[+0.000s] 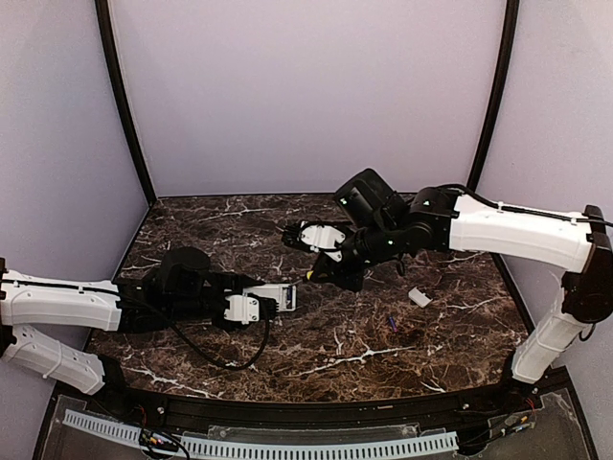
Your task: Unload the batteries from the remote control
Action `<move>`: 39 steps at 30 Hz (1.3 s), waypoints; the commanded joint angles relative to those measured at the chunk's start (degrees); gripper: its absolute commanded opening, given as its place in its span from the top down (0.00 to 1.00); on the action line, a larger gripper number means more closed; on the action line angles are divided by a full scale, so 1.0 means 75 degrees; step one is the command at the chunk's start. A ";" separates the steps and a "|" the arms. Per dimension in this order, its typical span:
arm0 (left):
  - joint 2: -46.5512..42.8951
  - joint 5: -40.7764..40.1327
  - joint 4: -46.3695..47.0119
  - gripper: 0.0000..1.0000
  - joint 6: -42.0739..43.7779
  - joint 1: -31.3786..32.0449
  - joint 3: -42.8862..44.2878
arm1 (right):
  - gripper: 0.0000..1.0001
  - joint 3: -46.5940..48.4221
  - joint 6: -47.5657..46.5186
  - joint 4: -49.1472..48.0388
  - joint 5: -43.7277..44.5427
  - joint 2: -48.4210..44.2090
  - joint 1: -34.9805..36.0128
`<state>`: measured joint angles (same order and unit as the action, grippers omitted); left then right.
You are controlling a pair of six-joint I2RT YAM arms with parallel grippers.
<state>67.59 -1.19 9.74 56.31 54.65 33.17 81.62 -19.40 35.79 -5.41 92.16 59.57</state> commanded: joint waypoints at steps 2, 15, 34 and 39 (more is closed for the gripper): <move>-0.0189 -0.0055 0.0384 1.00 -0.0065 0.0056 0.0038 | 1.00 0.0025 0.0096 0.0046 -0.0286 0.0189 -0.0039; -0.0195 -0.0339 0.0663 1.00 0.0098 0.0052 -0.0079 | 1.00 0.0062 0.0104 0.0245 -0.0712 0.0376 -0.0033; 0.0011 -0.0757 0.0839 1.00 0.0281 0.0055 -0.0122 | 1.00 0.0050 0.0187 0.0371 -0.1059 0.0462 -0.0040; 0.0105 -0.0850 0.0866 1.00 0.0296 0.0054 -0.0104 | 1.00 0.0062 0.0216 0.0375 -0.1107 0.0450 -0.0038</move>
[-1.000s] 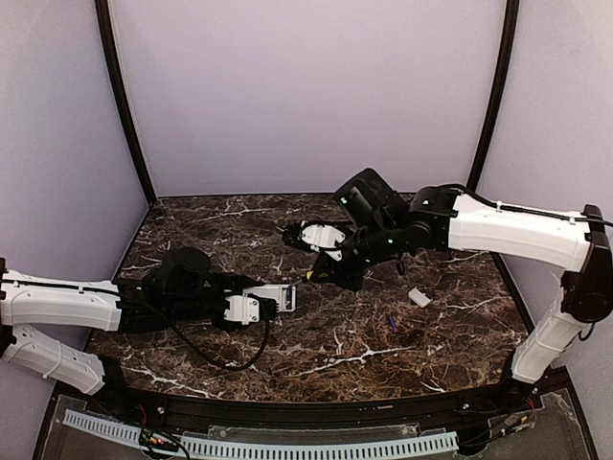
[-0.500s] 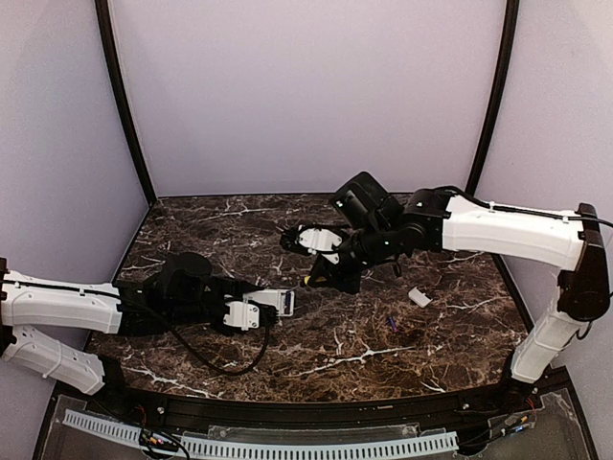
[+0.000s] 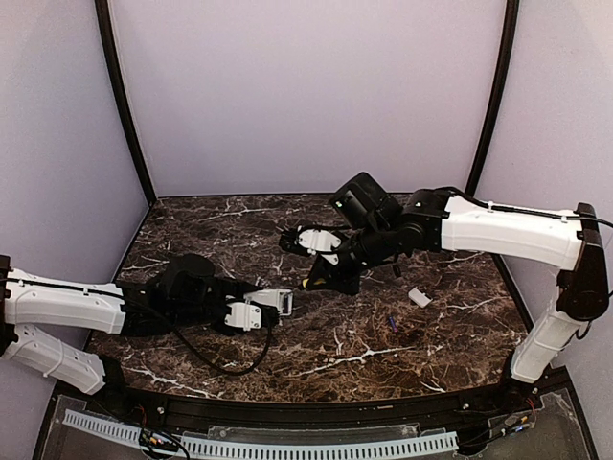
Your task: Unload the batteries from the remote control
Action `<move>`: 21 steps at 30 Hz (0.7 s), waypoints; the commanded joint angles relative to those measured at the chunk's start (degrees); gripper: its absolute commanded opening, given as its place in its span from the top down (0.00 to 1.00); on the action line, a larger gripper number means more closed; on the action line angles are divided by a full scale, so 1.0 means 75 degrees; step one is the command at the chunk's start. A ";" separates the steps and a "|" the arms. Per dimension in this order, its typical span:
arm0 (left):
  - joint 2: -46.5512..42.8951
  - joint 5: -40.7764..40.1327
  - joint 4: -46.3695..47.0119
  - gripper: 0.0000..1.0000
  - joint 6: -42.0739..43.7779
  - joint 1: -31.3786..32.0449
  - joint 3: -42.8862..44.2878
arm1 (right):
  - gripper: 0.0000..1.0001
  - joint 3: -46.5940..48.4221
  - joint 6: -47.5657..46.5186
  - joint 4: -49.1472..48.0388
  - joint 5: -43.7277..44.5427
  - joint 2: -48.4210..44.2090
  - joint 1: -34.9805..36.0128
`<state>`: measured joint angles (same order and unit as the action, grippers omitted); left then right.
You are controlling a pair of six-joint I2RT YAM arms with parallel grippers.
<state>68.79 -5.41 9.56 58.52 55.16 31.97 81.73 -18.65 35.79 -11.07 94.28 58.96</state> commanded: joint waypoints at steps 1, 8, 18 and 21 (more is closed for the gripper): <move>-0.0049 -0.0310 0.0891 1.00 0.0002 -0.0010 0.0059 | 1.00 0.0042 0.0123 0.0376 -0.0354 0.0175 0.0047; -0.0012 -0.0278 0.0881 1.00 -0.0019 -0.0018 0.0074 | 1.00 0.0002 0.0118 0.0377 -0.0300 0.0213 0.0044; -0.0032 -0.0193 0.0870 1.00 -0.0079 -0.0018 0.0074 | 1.00 0.0003 0.0088 0.0376 -0.0120 0.0328 0.0019; -0.0046 -0.0203 0.0870 1.00 -0.0089 -0.0011 0.0074 | 1.00 0.0001 0.0087 0.0385 -0.0097 0.0354 -0.0006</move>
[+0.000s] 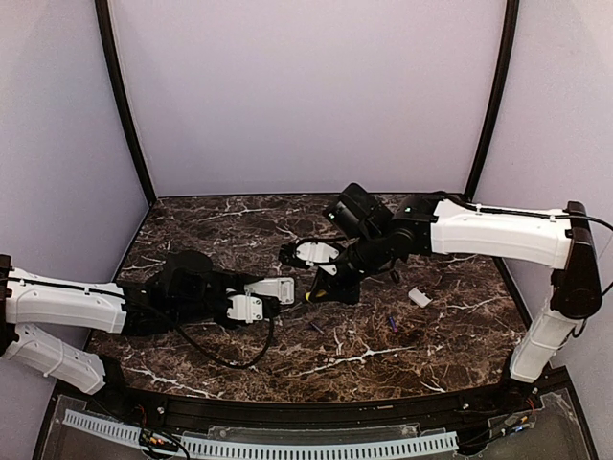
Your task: Unload the batteries from the remote control
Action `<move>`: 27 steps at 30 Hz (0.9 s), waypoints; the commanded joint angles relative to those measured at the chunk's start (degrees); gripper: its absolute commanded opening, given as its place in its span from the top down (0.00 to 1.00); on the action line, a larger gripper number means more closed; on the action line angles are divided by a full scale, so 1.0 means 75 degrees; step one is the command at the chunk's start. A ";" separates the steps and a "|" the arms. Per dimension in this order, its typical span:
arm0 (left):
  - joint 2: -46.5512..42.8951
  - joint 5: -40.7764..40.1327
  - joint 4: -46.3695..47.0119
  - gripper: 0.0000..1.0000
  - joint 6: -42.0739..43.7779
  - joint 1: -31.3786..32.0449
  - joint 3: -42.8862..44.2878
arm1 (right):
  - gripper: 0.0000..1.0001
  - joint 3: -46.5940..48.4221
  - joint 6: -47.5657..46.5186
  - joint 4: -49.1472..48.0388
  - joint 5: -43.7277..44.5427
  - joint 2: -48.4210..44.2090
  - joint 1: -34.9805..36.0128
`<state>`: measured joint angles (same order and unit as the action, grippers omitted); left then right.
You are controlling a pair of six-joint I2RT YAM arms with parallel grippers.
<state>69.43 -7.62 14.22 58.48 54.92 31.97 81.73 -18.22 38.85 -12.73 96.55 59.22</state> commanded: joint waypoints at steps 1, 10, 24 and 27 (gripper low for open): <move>-0.0135 0.0091 0.0255 1.00 -0.0085 0.0018 0.0074 | 1.00 0.0001 0.0030 -0.0031 0.0130 0.0061 -0.0050; -0.0099 -0.0008 0.0204 1.00 -0.0180 0.0014 0.0129 | 1.00 -0.0068 0.0052 -0.0030 0.0177 0.0042 -0.0096; 0.0137 -0.0206 -0.0334 0.99 -0.1249 0.0003 0.0645 | 1.00 -0.0896 0.0630 -0.0637 0.0508 -0.0742 -0.0276; 0.0180 -0.0146 -0.0490 1.00 -0.1712 0.0007 0.0820 | 1.00 -0.1283 0.0958 -0.0934 0.0690 -0.1147 -0.0358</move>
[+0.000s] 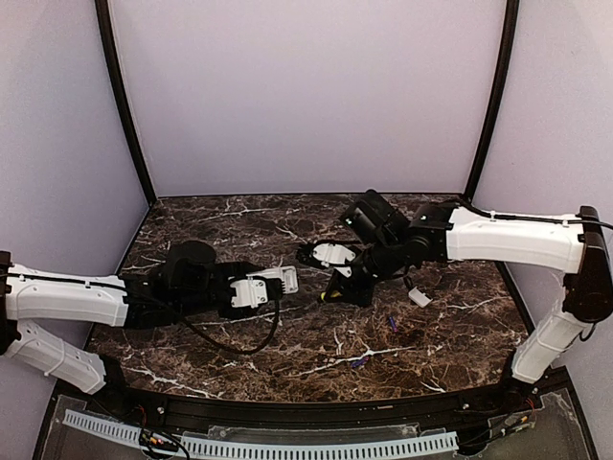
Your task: Unload the batteries from the remote control
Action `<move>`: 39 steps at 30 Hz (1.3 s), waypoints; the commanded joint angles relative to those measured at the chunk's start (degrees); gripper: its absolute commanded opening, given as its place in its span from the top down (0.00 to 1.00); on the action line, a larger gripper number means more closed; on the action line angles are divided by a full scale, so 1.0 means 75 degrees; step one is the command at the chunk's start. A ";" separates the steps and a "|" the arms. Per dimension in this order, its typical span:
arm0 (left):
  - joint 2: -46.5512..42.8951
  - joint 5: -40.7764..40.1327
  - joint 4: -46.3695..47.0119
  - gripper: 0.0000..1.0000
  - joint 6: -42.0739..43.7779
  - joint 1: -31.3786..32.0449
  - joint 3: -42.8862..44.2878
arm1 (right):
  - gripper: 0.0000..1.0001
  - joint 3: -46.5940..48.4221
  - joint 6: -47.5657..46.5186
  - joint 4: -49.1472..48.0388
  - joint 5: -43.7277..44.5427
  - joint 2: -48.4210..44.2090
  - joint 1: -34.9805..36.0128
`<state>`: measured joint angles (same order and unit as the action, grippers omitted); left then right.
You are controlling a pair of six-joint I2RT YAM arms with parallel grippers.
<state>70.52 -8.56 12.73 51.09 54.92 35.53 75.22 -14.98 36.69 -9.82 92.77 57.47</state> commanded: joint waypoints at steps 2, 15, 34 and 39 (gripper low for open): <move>0.0040 0.0079 -0.0401 1.00 -0.1028 0.0009 0.0417 | 1.00 -0.0752 0.0753 -0.0866 0.0429 -0.0928 -0.0187; 0.0618 -0.0767 -0.1043 1.00 -0.5281 0.0022 0.1118 | 1.00 -0.2294 0.2935 -0.2353 0.2643 -0.2070 -0.0503; 0.0979 -0.3062 -0.2444 1.00 -1.0185 -0.1689 0.0352 | 1.00 -0.2559 0.4241 -0.2987 0.3612 -0.2198 -0.0528; 0.1005 -0.2965 -0.1950 1.00 -1.0171 -0.1929 -0.0100 | 1.00 -0.2559 0.4249 -0.3028 0.3566 -0.2181 -0.0518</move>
<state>79.55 -30.68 -3.66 -22.81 41.28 37.08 56.49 15.75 16.32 16.36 77.25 53.93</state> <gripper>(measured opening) 0.572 0.138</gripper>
